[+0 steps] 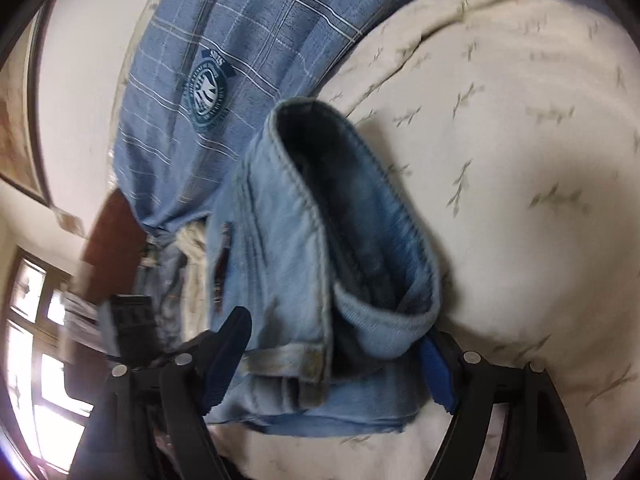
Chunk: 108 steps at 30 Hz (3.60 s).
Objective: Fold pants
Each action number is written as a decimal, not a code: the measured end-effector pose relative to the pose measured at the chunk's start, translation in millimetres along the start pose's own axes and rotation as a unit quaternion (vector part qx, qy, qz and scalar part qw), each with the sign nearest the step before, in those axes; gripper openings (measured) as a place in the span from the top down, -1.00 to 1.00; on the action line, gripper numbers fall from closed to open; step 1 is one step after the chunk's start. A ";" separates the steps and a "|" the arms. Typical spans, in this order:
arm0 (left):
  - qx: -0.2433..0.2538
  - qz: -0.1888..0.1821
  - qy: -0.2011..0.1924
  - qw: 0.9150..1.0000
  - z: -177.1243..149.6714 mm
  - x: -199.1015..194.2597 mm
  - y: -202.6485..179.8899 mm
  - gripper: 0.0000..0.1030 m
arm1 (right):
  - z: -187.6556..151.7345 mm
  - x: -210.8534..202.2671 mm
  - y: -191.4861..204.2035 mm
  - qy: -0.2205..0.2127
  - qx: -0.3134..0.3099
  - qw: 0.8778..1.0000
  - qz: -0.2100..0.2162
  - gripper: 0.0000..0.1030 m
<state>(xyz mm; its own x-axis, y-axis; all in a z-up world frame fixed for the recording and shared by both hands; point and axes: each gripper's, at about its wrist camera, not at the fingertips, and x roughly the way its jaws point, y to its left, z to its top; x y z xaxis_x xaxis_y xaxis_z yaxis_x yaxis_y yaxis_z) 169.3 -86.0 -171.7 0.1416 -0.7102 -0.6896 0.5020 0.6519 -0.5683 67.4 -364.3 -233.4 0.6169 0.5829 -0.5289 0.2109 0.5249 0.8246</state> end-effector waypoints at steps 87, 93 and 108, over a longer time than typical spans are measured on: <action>0.070 0.349 -0.205 0.912 -14.8 -86.9 -30.1 -0.86 | -29.6 -24.4 90.1 -0.162 -0.177 0.963 -0.125 -0.33; 0.125 0.399 -0.241 0.876 -44.7 -99.1 -63.3 -0.98 | -58.0 -53.6 112.2 -0.262 -0.214 0.929 -0.152 -0.42; 0.124 0.395 -0.245 0.877 -38.9 -104.4 -54.7 -0.98 | -68.4 -24.2 138.4 -0.259 -0.271 0.911 -0.172 -0.45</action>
<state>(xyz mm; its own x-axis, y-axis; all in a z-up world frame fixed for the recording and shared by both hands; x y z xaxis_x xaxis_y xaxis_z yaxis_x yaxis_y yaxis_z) 93.9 -37.2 -86.0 0.8480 -0.1324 -0.5132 0.2442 0.9570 0.1566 29.8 -263.4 -120.2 0.8900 0.0288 -0.4550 0.1401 0.9324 0.3331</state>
